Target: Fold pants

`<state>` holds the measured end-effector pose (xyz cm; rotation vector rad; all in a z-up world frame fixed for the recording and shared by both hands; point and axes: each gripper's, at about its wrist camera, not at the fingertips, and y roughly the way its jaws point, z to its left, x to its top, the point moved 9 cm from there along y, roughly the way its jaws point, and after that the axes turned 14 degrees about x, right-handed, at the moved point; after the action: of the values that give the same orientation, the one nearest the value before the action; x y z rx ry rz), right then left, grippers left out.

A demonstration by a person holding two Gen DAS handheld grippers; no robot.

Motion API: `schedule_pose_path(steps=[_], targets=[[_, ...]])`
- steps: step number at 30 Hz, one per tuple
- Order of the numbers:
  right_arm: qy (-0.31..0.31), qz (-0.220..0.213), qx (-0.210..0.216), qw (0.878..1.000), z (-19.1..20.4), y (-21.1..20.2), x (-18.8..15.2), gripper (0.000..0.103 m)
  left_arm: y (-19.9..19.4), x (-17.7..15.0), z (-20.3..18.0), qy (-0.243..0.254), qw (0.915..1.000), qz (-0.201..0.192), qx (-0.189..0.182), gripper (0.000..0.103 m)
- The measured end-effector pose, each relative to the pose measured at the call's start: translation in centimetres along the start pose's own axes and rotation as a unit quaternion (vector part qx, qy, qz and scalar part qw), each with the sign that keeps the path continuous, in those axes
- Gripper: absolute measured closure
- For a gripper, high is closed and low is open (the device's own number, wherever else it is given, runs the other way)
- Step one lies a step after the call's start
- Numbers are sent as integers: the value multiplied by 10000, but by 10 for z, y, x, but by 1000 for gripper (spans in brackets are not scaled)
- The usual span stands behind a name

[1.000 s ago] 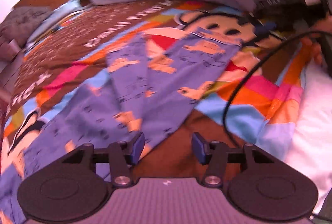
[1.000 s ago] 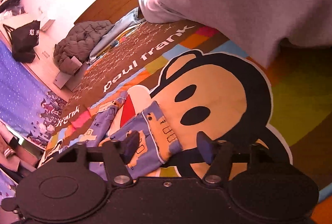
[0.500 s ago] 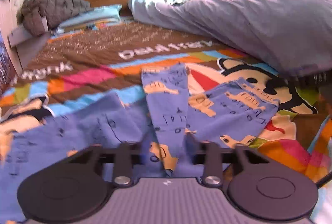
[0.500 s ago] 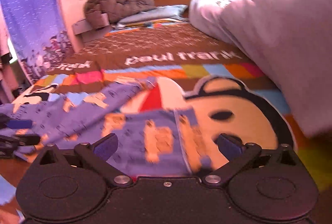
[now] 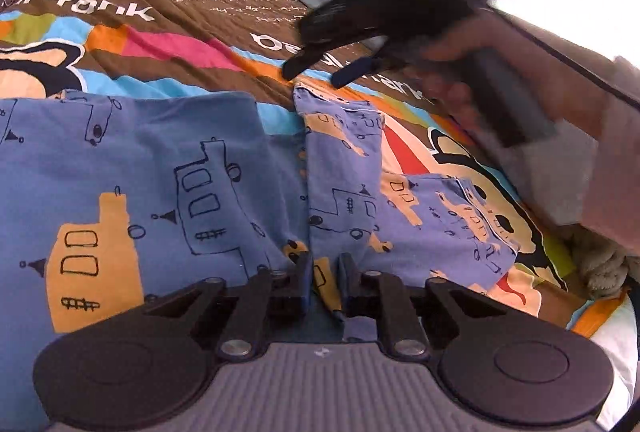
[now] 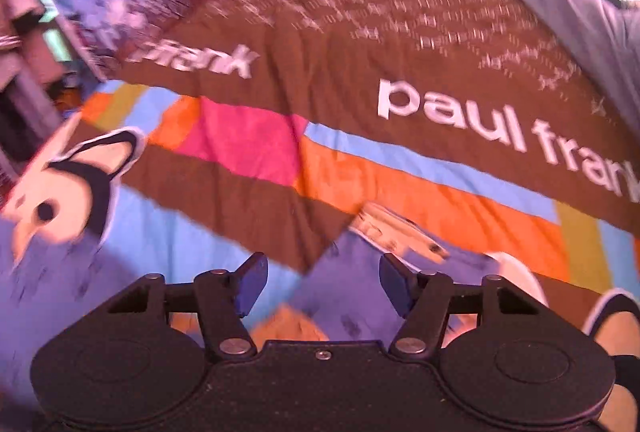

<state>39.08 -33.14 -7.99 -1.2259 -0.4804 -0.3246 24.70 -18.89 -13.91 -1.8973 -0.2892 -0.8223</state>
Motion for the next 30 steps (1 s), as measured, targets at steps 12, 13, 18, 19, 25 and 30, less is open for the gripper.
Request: schedule_pose_path(steps=[12,13,18,19,25,30], targets=[[165,121,-657,9976,-18,10,-12,101,-5,4,-8,239,9993,-26,287,101],[285,-59,-585,9979,-21,-3,-11,101,-8,5,-11,381,9984,-62,420,102],[1002,-1279,-73,9867,-42,-97,-25,101,-32,12,-34,1123,9898,-93,867,102],[1176,-1441,36,9825,-45,-113,-34,101,-35,12,-38,1325,9865,-100,962,102],[2460,-2092,503,9451,-82,-188,-141,101,-44,-12,-73,2849,9475,-135,1448,102],[3239,-2034,482,9227,-99,-173,-236,93,-29,-34,-84,3377,9250,50,1739,100]])
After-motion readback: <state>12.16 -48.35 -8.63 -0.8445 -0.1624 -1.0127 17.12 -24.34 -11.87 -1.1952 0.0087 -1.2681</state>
